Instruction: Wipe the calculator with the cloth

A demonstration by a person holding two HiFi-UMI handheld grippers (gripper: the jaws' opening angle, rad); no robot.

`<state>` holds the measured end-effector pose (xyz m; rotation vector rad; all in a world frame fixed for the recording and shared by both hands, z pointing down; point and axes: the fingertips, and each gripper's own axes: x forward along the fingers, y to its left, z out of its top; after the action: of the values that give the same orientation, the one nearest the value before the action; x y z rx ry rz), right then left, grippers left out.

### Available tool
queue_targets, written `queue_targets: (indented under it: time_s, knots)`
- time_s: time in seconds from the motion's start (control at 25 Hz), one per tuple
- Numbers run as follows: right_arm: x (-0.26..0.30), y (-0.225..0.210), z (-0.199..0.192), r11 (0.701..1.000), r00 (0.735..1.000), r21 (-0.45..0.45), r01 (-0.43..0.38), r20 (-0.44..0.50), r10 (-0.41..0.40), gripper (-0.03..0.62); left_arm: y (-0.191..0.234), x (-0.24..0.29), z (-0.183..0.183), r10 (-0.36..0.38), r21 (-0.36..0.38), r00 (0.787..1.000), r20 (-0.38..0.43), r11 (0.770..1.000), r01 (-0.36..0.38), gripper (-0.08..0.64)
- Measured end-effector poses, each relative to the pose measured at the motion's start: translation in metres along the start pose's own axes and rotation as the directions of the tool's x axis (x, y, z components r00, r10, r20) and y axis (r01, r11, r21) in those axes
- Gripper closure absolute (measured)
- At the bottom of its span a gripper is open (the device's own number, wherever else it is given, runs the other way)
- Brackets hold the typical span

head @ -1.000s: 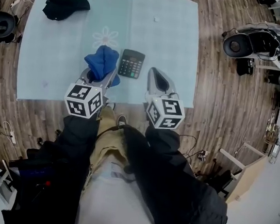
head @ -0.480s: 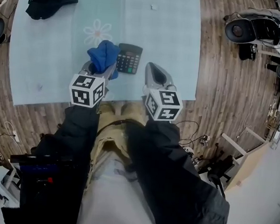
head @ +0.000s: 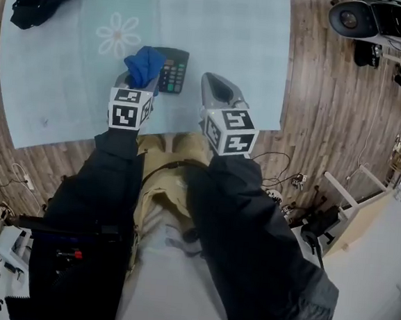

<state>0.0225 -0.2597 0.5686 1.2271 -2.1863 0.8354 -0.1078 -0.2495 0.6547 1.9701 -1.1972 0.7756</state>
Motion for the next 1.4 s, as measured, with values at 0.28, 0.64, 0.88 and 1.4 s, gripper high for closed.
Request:
queue_targets:
  time_s: [0.28,0.64,0.88,1.4]
  knots:
    - [-0.003,-0.026,-0.014,0.999,1.0,0.036,0.007,-0.021,-0.006,0.592,-0.019,0.042,-0.022,0.012,0.083,0.994,-0.109,0.997,-0.003,0.393]
    - [-0.006,-0.031,-0.024,0.999,1.0,0.052,-0.009,-0.022,0.01,0.592,-0.038,0.05,-0.032,-0.006,0.09,0.991,-0.133,0.996,0.018,0.393]
    - [-0.014,-0.028,-0.031,0.999,1.0,0.05,-0.01,-0.019,0.011,0.592,-0.076,0.054,-0.05,-0.084,0.097,0.985,-0.148,0.99,0.099,0.393]
    - [-0.024,-0.019,-0.044,0.998,1.0,0.058,-0.021,-0.01,0.022,0.592,-0.086,0.018,-0.032,-0.128,0.109,0.989,-0.075,0.985,0.136,0.393]
